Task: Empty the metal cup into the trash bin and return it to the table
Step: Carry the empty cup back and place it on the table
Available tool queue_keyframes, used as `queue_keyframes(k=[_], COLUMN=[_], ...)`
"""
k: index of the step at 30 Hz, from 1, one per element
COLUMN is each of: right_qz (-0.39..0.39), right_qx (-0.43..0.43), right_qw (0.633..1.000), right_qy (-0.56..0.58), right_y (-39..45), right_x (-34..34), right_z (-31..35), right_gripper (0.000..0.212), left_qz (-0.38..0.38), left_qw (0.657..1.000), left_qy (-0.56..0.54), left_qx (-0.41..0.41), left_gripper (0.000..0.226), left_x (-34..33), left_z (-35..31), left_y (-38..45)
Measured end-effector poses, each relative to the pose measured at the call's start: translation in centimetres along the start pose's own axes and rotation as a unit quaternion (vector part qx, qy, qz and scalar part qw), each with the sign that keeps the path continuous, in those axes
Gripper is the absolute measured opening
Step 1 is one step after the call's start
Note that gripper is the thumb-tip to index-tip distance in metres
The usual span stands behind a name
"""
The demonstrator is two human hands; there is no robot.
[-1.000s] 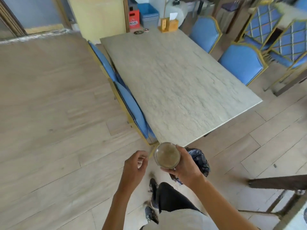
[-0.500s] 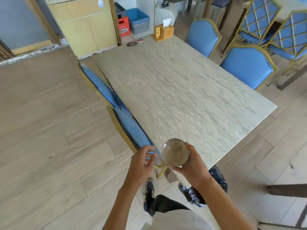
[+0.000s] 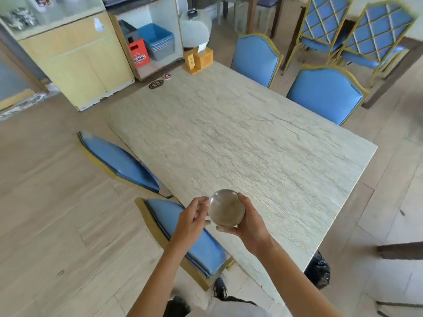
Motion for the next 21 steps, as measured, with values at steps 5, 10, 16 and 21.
queue_keyframes(k=[5, 10, 16, 21], right_qz=[-0.065, -0.152, -0.235, -0.268], right_qx=[0.016, 0.018, 0.031, 0.011], right_qw=[0.996, 0.985, 0.957, 0.926], right_qy=[-0.050, -0.083, -0.164, -0.267], right_y=[2.2, 7.1, 13.9, 20.0], right_x=[-2.1, -3.1, -5.3, -6.7], right_z=[2.4, 3.3, 4.2, 3.8], right_gripper=[0.041, 0.035, 0.037, 0.076], left_qz=[0.064, 0.124, 0.177, 0.217], left_qw=[0.998, 0.992, 0.981, 0.965], left_qy=[0.003, 0.024, 0.074, 0.136], left_qx=[0.007, 0.010, 0.040, 0.057], left_gripper=[0.023, 0.023, 0.025, 0.025], left_x=[1.5, 3.9, 7.4, 8.4], left_z=[-1.3, -1.9, -1.1, -0.7], left_y=[4.8, 11.7, 22.2, 29.9])
Point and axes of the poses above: each hand's wrist, its own y-axis towards the middle knuckle, its own x-axis out of the back of the hand, z = x × y, the point moved 4 cm from there along y, towards the middle knuckle, and after that the axes turned 15 degrees about -y, right-handed, at the moved point
